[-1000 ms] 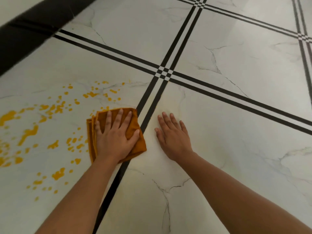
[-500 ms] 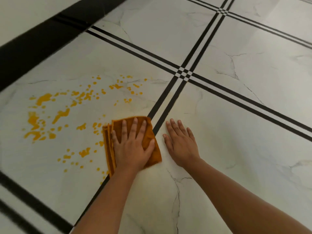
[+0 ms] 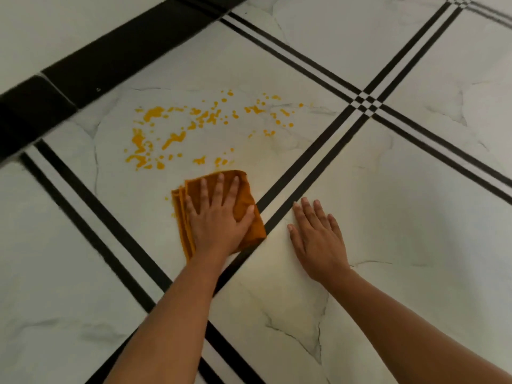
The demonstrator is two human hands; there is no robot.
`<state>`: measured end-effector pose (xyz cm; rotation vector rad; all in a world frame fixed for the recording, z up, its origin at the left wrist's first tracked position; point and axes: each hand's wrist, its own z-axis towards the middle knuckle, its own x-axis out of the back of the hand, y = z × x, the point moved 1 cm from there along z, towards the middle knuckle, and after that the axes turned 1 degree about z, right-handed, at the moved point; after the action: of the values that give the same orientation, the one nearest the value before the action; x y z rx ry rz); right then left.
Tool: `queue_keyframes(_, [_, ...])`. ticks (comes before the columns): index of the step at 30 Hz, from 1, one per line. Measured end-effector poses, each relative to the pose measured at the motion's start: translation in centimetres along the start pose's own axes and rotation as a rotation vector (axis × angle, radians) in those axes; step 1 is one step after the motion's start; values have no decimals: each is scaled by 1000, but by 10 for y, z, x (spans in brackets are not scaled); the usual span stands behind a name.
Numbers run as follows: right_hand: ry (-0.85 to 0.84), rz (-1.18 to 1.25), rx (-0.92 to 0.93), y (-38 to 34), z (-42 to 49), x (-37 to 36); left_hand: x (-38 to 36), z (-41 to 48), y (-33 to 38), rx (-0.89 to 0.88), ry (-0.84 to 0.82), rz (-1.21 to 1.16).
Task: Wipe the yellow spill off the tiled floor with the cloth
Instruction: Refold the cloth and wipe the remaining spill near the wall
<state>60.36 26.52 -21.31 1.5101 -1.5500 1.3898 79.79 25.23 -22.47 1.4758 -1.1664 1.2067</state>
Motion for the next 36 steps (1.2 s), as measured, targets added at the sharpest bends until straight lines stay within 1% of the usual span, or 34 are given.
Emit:
queue_keyframes(1, [5,-8,12,-5,1,-2,0,-3,0,35,17,-2])
queue_keyframes(2, [12,-17,22,-9,2,-2,-3,-16,4,12,42,-47])
queue_keyframes(4, [44,-28,39,-19,12,-1,-9,-47,10,-120,37,-61])
queue_keyframes(6, [42,-18,20,-25,23,-2,-9,-32,0,-195,31,-45])
queue_keyframes(7, [32,-12,13,-28,24,-3,-6,-13,-6,-151,50,-30])
queue_keyframes(9, [40,2,14,-28,23,-6,0,11,-12,39,1,-44])
queue_keyframes(10, [43,10,18,-27,22,-6,0,9,-8,76,17,-50])
queue_keyframes(11, [53,14,21,-25,22,-5,-3,-4,-1,65,58,-81])
queue_keyframes(12, [67,15,20,-22,22,-3,-8,-22,8,14,68,-104])
queue_keyframes(14, [70,5,-3,-14,20,3,-11,-48,18,-141,31,-69])
queue_keyframes(15, [57,-3,-18,-9,17,4,-14,-43,17,-184,20,-53])
queue_keyframes(16, [43,-10,-22,-5,14,5,-13,-29,13,-181,37,-31])
queue_keyframes(18, [21,-30,-19,4,3,4,-7,-10,10,-46,18,-45])
queue_keyframes(19, [13,-35,-16,7,0,3,-8,-10,11,4,23,-45])
queue_keyframes(20, [6,-35,-15,11,-4,2,-10,-21,18,6,37,-56])
queue_keyframes(21, [8,-31,-19,15,-8,2,-14,-39,26,-34,41,-63])
queue_keyframes(23, [16,-18,-47,22,-16,3,-18,-71,39,-173,0,-53])
queue_keyframes(25, [0,-9,-63,25,-30,5,-21,-77,40,-222,-16,-35])
queue_keyframes(26, [-7,-4,-45,22,-35,4,-20,-74,38,-210,-14,-42])
queue_keyframes(28, [3,27,36,11,-45,2,-12,-71,36,-165,-26,-151])
queue_keyframes(30, [9,59,145,-9,-47,2,-3,-76,30,-97,22,-318])
queue_keyframes(31, [0,56,198,-20,-47,0,-1,-80,22,-54,57,-357])
queue_keyframes(34, [-17,11,328,-50,-33,-5,3,-97,-8,59,101,-337])
queue_keyframes(36, [-76,-41,377,-67,-14,-9,2,-114,-27,144,66,-310])
